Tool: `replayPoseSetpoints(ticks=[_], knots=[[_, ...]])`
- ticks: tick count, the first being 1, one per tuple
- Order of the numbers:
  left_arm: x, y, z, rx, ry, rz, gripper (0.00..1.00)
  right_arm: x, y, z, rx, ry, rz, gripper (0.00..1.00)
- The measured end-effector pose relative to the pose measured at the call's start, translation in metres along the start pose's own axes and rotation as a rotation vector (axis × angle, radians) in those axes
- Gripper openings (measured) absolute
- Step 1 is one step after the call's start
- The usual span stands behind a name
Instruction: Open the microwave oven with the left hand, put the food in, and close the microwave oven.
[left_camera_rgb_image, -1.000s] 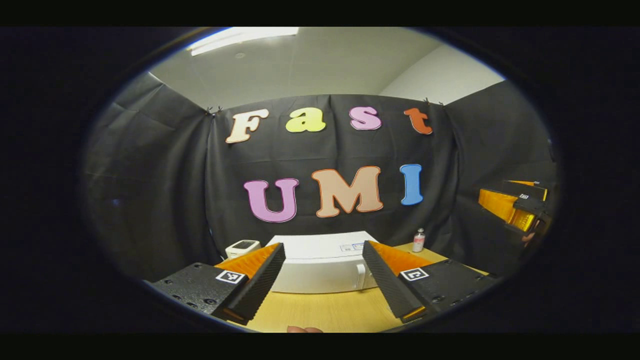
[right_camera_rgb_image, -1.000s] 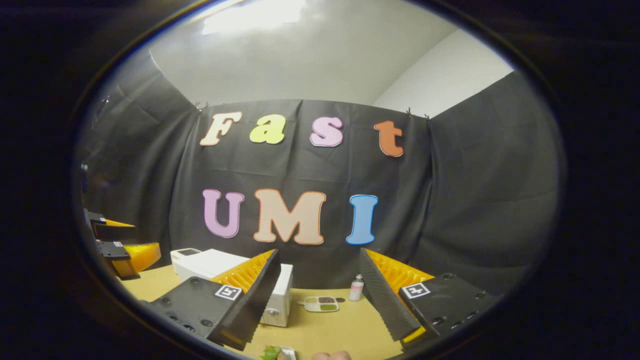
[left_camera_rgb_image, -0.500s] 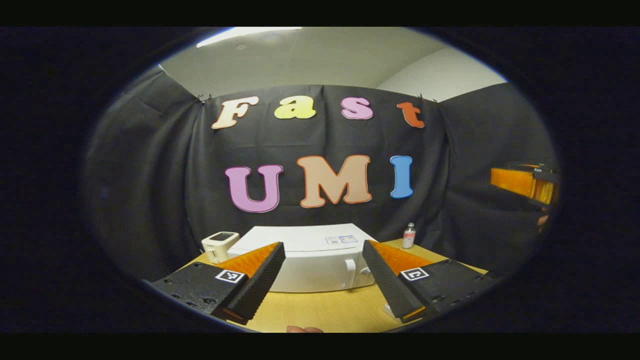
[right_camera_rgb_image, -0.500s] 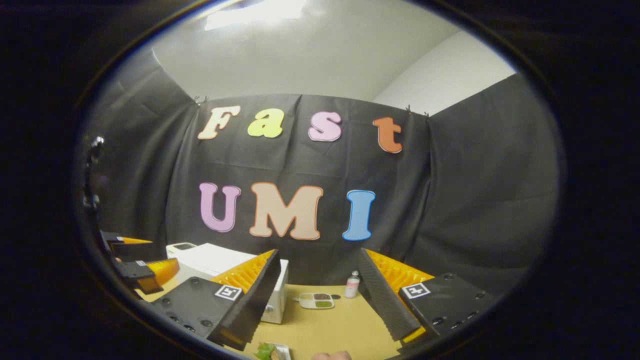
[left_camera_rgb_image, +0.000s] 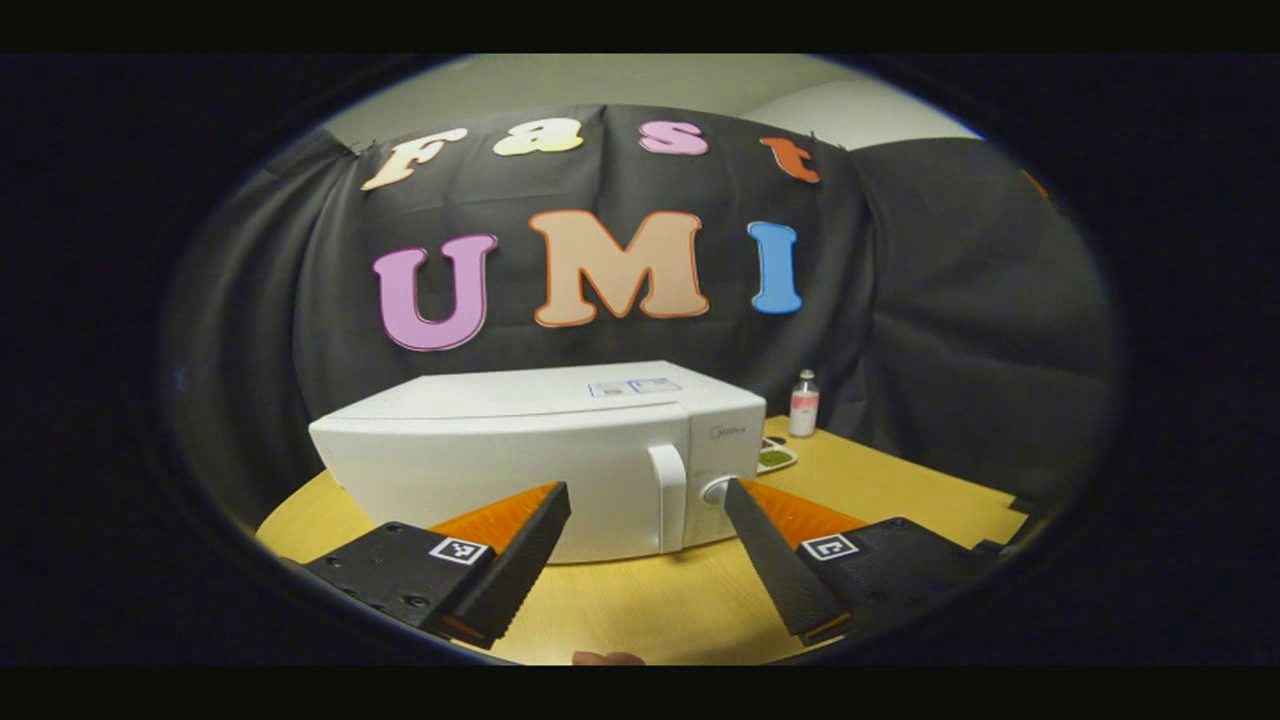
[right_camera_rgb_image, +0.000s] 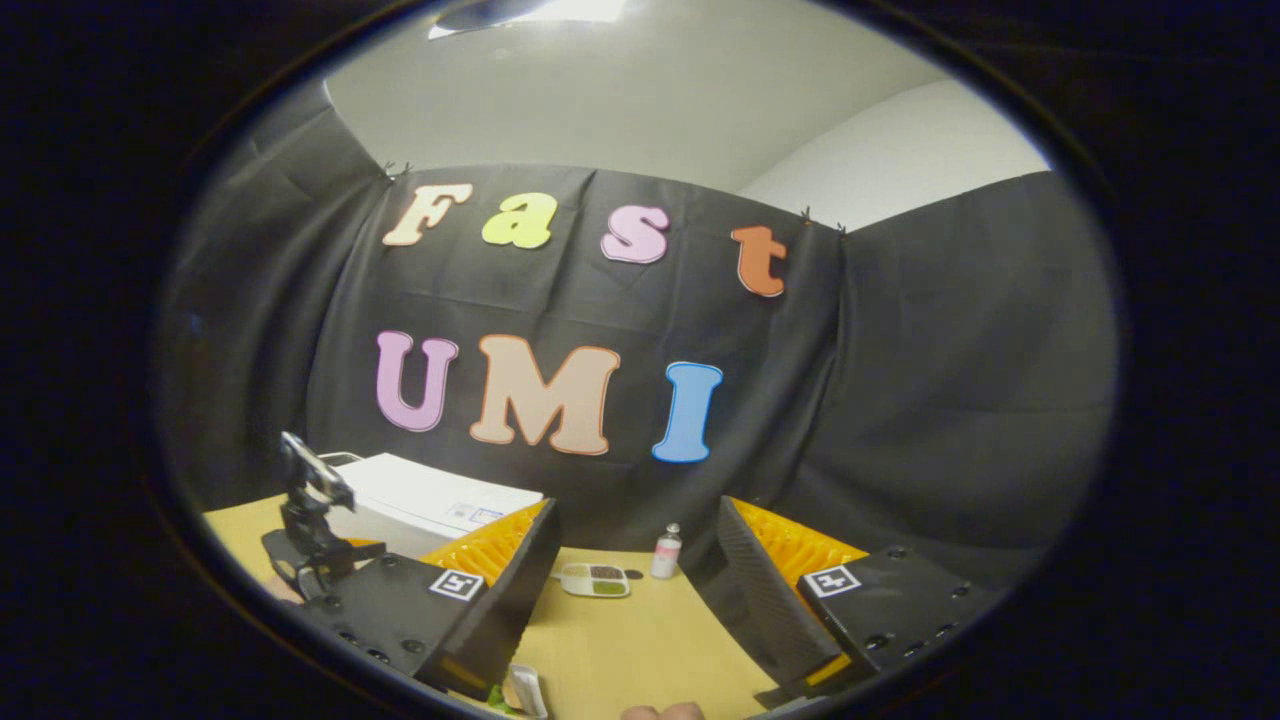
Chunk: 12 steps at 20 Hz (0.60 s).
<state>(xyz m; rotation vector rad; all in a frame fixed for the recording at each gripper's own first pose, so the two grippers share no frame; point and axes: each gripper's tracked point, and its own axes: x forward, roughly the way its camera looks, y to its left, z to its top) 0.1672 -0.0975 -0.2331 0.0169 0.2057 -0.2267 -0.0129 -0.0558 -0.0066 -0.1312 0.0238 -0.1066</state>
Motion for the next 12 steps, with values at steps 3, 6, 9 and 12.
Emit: replayPoseSetpoints(ticks=[3,6,9,12], knots=[[0.027,-0.007,-0.018,0.028,0.038,-0.028,0.98,-0.008,-0.018,-0.007,-0.023,0.026,-0.047,0.96],[0.049,-0.011,-0.036,0.041,0.095,-0.036,0.99,-0.016,-0.036,-0.012,-0.02,0.044,-0.096,0.96],[0.063,-0.012,-0.035,0.066,0.096,-0.032,0.99,-0.023,-0.049,-0.022,0.0,0.078,-0.135,0.96],[0.071,-0.011,-0.038,0.085,0.097,-0.008,0.94,-0.029,-0.06,-0.025,-0.009,0.083,-0.161,1.0]])
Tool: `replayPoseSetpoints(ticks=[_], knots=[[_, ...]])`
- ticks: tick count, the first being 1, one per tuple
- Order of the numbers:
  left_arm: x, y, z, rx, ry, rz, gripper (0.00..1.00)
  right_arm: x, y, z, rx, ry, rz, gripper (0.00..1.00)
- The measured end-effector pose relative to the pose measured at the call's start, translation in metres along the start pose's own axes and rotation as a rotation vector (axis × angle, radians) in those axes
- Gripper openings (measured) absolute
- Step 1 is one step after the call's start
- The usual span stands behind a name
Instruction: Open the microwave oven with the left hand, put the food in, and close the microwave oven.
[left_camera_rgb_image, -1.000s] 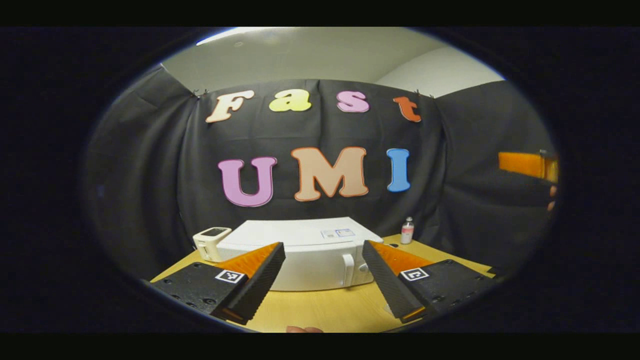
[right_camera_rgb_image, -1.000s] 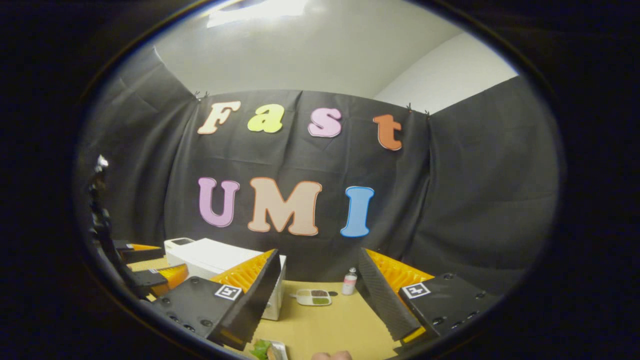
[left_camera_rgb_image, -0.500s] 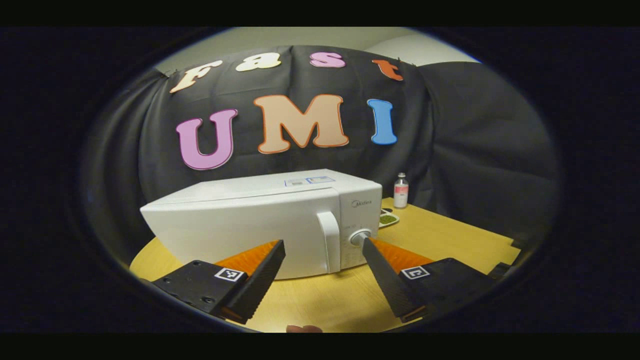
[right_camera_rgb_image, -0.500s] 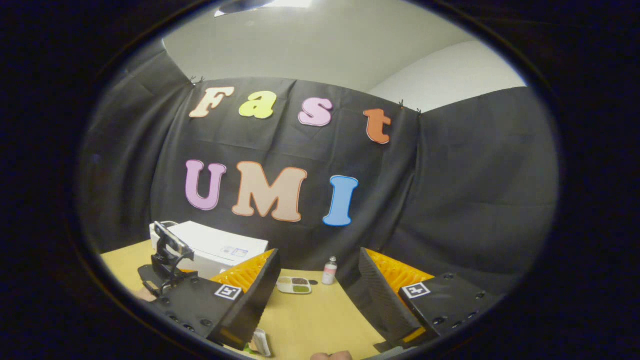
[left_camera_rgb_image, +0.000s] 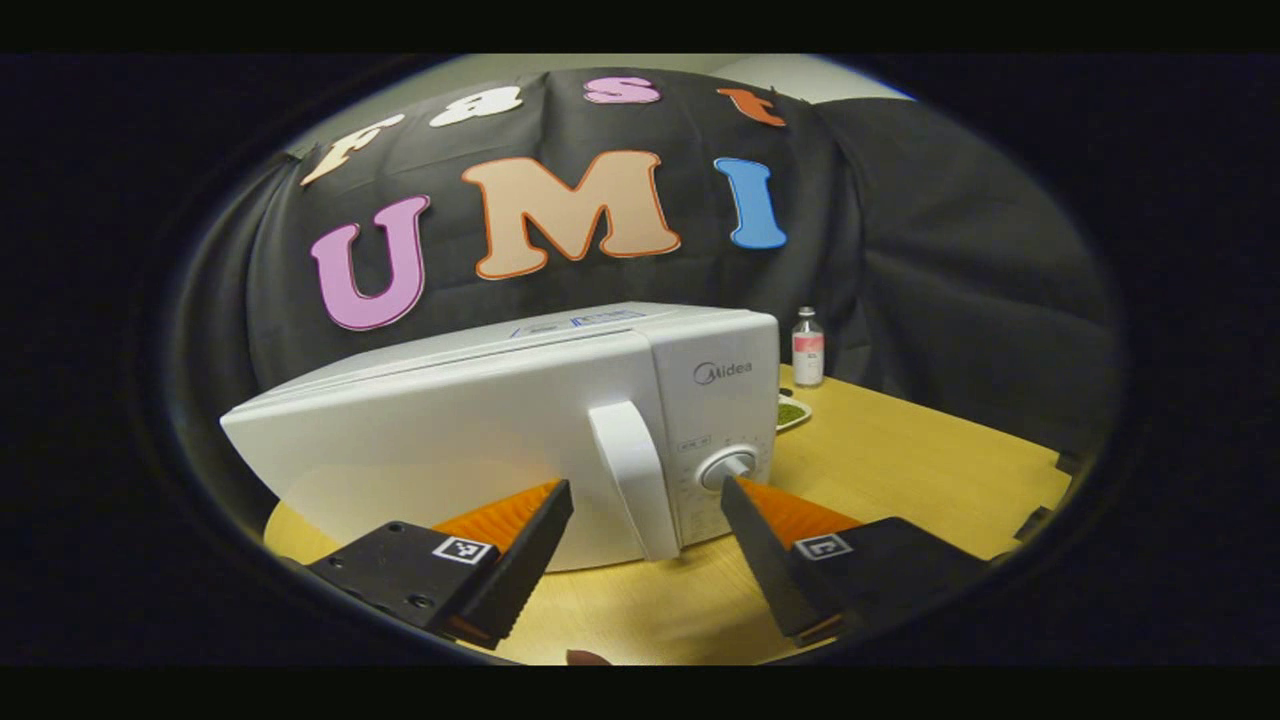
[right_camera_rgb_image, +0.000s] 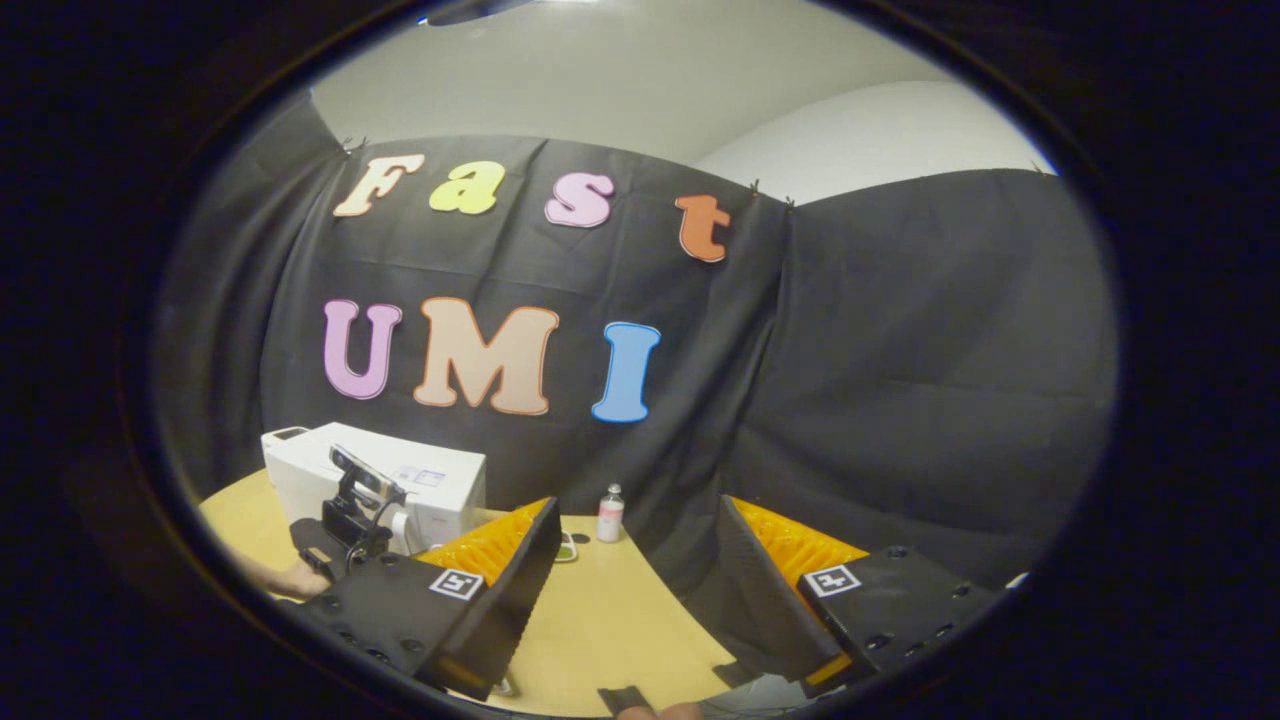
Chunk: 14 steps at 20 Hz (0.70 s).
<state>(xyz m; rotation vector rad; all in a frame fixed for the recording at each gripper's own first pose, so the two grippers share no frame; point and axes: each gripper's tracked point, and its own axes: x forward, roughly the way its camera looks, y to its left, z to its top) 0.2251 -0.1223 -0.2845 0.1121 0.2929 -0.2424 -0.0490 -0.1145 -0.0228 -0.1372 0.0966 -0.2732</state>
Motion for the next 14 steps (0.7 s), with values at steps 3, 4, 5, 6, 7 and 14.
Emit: replayPoseSetpoints(ticks=[3,4,5,6,7,14], knots=[[0.005,-0.005,0.001,-0.009,-0.001,-0.009,0.66,-0.003,-0.004,-0.005,0.009,0.017,-0.013,0.96],[0.005,-0.005,-0.001,-0.01,0.004,-0.009,0.64,-0.003,-0.005,-0.008,0.01,0.023,-0.015,1.0],[0.006,-0.002,-0.002,-0.014,0.006,0.0,0.59,-0.003,-0.006,-0.009,0.008,0.027,-0.014,1.0],[0.004,0.001,-0.006,-0.027,0.018,-0.001,0.43,-0.003,-0.005,-0.011,0.004,0.032,-0.011,1.0],[0.006,0.001,-0.004,-0.061,0.0,-0.012,0.35,-0.003,-0.004,-0.012,-0.001,0.036,-0.007,1.0],[0.003,-0.006,-0.003,-0.093,0.026,-0.067,0.02,-0.001,0.009,-0.012,0.013,0.035,0.033,0.96]])
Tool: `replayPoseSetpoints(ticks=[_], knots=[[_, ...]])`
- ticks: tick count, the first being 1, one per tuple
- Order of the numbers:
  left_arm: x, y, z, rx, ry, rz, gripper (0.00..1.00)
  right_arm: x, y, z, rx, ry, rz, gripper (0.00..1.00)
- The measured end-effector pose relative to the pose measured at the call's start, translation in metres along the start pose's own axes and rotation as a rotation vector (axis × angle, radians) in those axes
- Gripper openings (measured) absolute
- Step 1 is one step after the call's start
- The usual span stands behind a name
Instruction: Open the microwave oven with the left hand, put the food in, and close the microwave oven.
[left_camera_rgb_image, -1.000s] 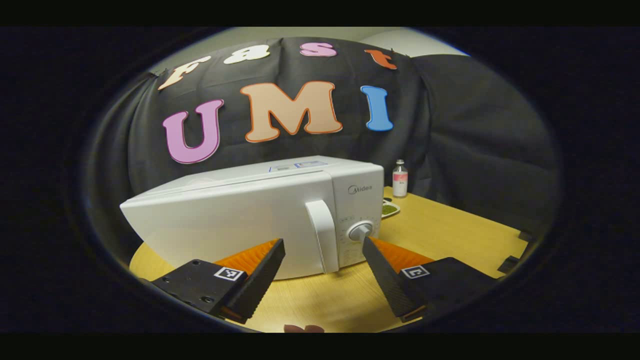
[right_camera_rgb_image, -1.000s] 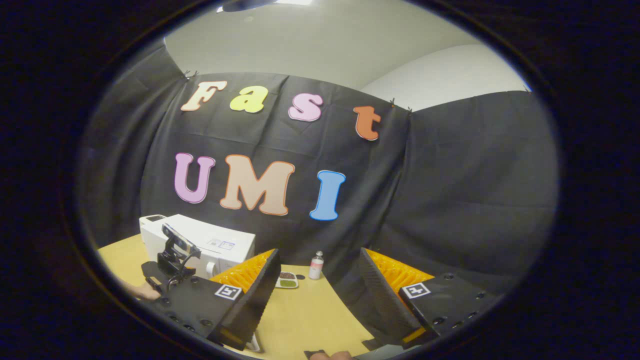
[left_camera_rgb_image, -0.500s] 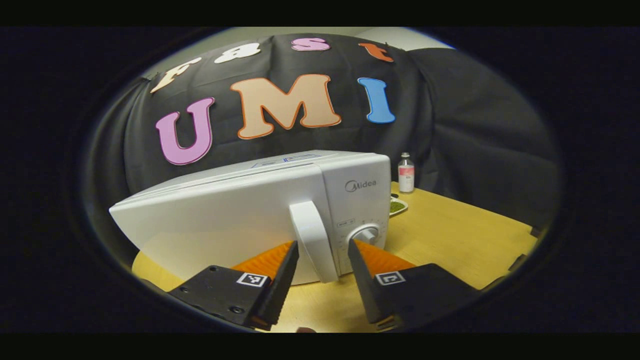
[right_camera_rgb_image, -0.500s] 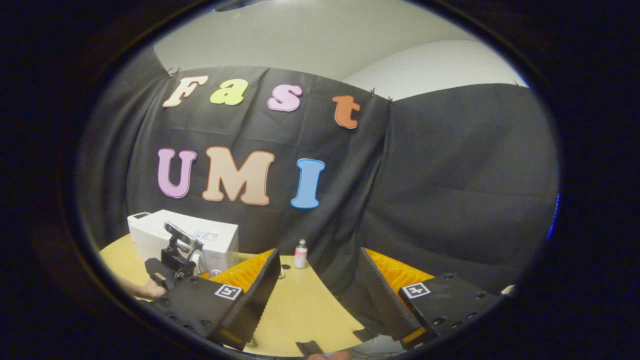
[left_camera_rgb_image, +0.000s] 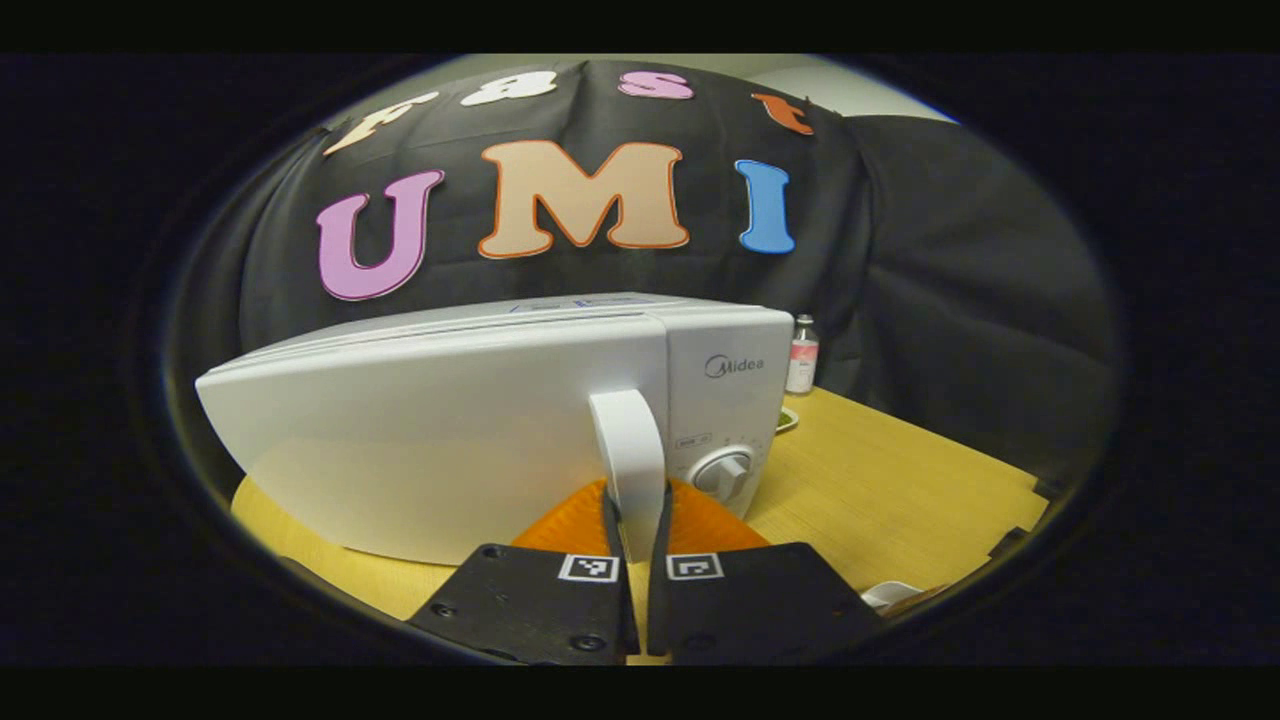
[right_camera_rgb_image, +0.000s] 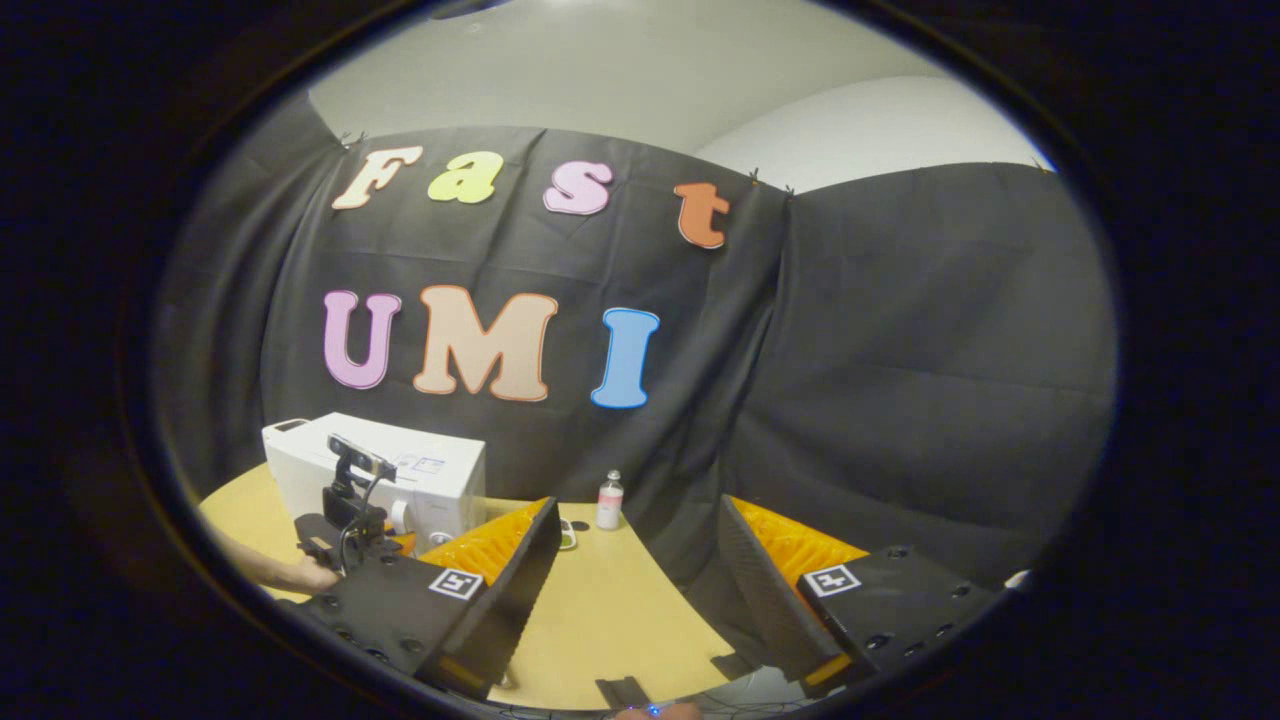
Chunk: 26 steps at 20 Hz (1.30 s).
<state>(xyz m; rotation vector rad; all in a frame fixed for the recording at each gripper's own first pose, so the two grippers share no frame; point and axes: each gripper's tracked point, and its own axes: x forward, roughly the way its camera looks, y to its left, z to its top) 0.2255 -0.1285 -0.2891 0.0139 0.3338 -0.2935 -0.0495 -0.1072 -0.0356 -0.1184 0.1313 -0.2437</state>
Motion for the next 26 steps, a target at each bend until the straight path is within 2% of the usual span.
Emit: replayPoseSetpoints(ticks=[2,3,5,8,11,12,16,21,25,26], knots=[[-0.008,-0.001,-0.011,-0.036,0.07,-0.007,0.01,0.001,0.01,0.0,0.002,-0.003,0.025,0.97],[-0.029,-0.003,-0.017,-0.066,0.082,-0.02,0.01,0.002,0.013,0.0,-0.003,-0.004,0.038,0.97],[-0.062,-0.009,-0.018,-0.04,0.015,-0.05,0.02,0.004,0.02,0.0,-0.012,-0.013,0.055,0.97],[-0.125,0.001,-0.042,-0.05,0.025,-0.063,0.01,0.007,0.039,-0.006,0.019,-0.002,0.103,0.97],[-0.181,0.021,-0.061,-0.082,0.04,-0.048,0.0,0.016,0.064,-0.013,-0.004,0.003,0.164,0.97],[-0.198,0.03,-0.067,-0.077,0.04,-0.036,0.02,0.019,0.074,-0.016,-0.014,0.005,0.188,0.96],[-0.25,0.075,-0.088,-0.093,0.063,0.069,0.02,0.025,0.119,-0.018,-0.025,0.004,0.28,0.97],[-0.29,0.129,-0.103,-0.126,0.082,0.214,0.01,0.019,0.171,-0.026,-0.034,0.01,0.371,0.97],[-0.313,0.176,-0.113,-0.158,0.097,0.333,0.0,0.013,0.191,-0.032,-0.053,0.017,0.41,0.97],[-0.318,0.181,-0.114,-0.204,0.076,0.333,0.0,0.011,0.192,-0.034,-0.056,0.019,0.415,0.97]])
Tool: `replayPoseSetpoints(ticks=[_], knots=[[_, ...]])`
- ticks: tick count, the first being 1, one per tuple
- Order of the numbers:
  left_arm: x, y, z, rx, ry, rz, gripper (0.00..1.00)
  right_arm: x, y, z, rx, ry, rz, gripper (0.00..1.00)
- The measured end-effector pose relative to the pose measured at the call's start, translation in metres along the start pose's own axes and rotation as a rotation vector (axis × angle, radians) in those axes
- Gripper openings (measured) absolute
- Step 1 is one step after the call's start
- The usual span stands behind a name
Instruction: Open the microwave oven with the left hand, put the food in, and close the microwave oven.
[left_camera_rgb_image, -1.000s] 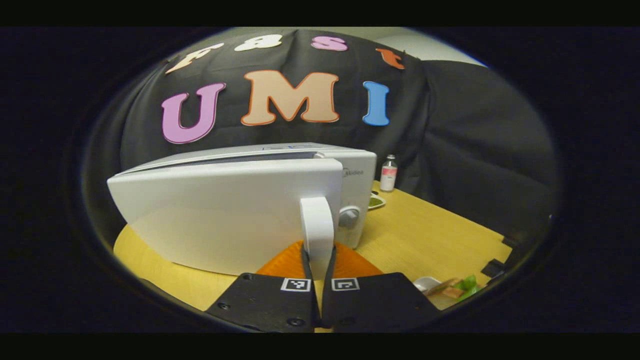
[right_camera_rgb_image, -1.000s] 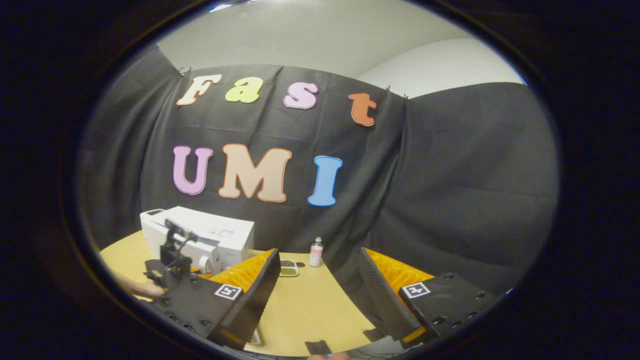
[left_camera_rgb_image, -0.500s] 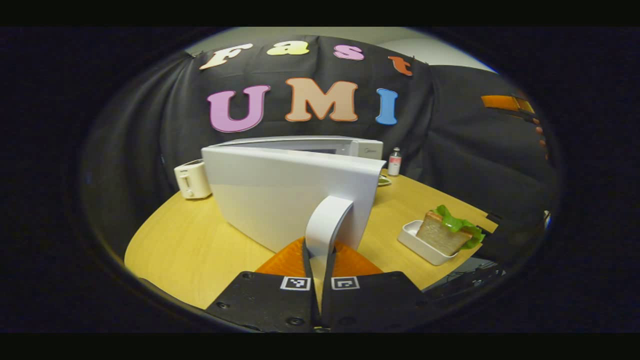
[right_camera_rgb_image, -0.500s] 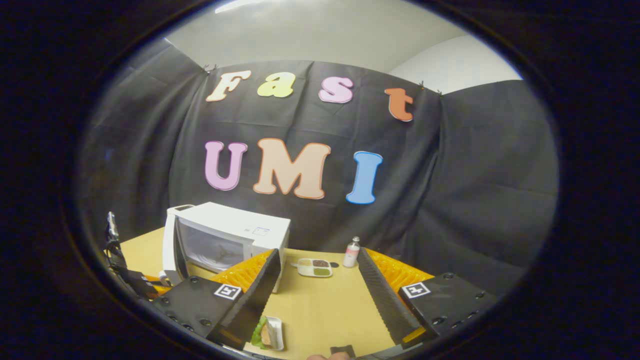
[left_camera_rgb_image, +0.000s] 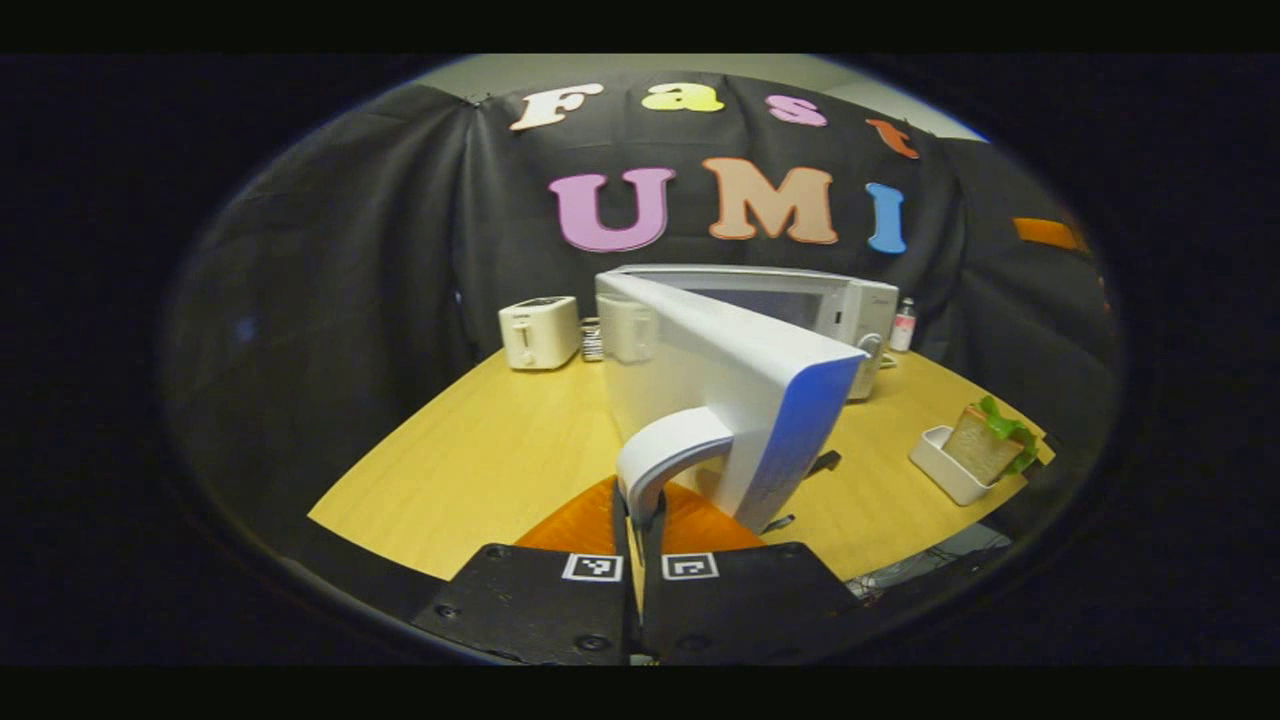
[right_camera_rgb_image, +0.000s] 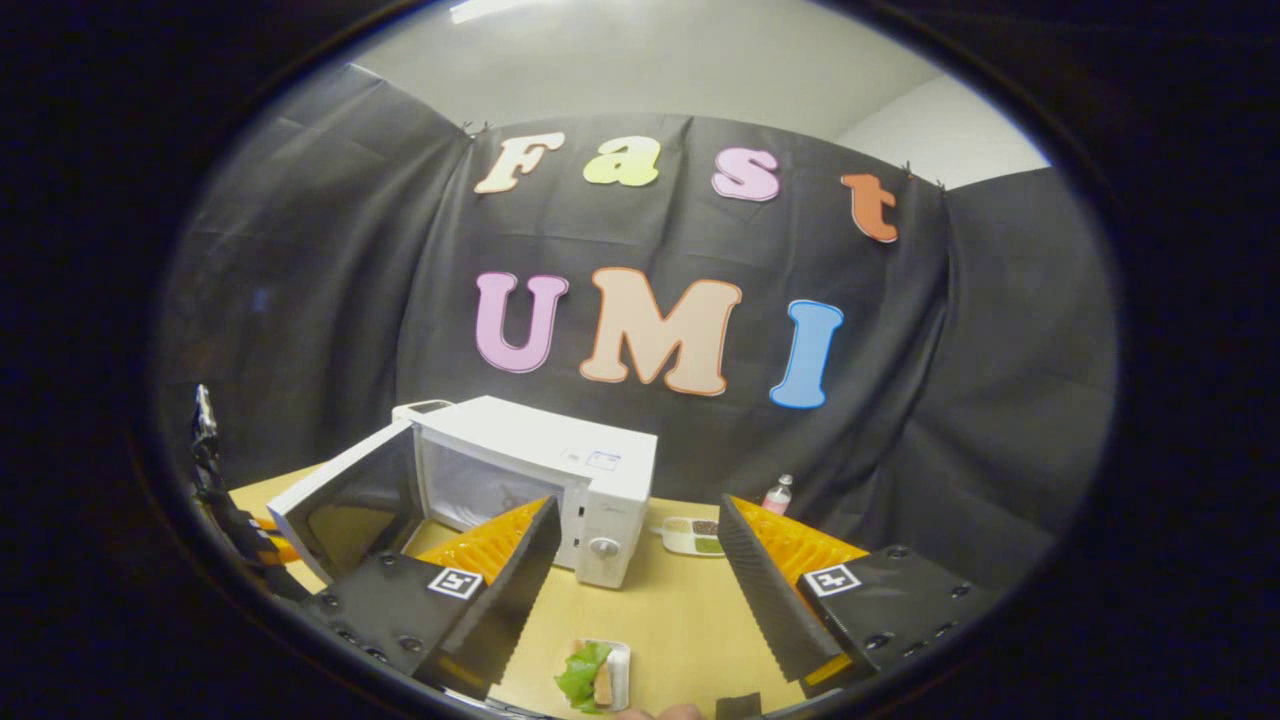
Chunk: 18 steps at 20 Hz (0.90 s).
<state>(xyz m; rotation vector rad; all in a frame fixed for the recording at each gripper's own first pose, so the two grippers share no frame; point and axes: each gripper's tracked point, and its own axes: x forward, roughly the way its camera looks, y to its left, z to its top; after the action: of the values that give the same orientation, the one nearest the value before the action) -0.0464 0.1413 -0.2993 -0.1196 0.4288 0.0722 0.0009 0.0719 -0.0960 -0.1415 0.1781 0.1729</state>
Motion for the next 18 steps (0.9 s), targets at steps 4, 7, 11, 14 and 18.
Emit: replayPoseSetpoints(ticks=[4,7,11,14,18], knots=[[0.0,0.008,-0.004,-0.006,0.008,-0.009,0.0,-0.002,0.0,-0.007,-0.005,0.014,0.003,1.0],[-0.001,0.01,-0.005,0.005,0.009,-0.014,0.0,-0.005,-0.001,-0.021,-0.007,0.036,-0.001,0.97],[-0.002,0.007,-0.005,-0.013,0.024,-0.047,0.02,-0.007,0.003,-0.059,0.003,0.113,0.002,0.97],[0.0,0.006,-0.008,-0.006,0.041,-0.054,0.26,-0.008,0.004,-0.091,0.006,0.174,-0.002,0.97],[0.001,0.009,-0.007,0.005,0.043,-0.03,0.48,-0.01,0.011,-0.134,0.002,0.263,0.02,0.98]])
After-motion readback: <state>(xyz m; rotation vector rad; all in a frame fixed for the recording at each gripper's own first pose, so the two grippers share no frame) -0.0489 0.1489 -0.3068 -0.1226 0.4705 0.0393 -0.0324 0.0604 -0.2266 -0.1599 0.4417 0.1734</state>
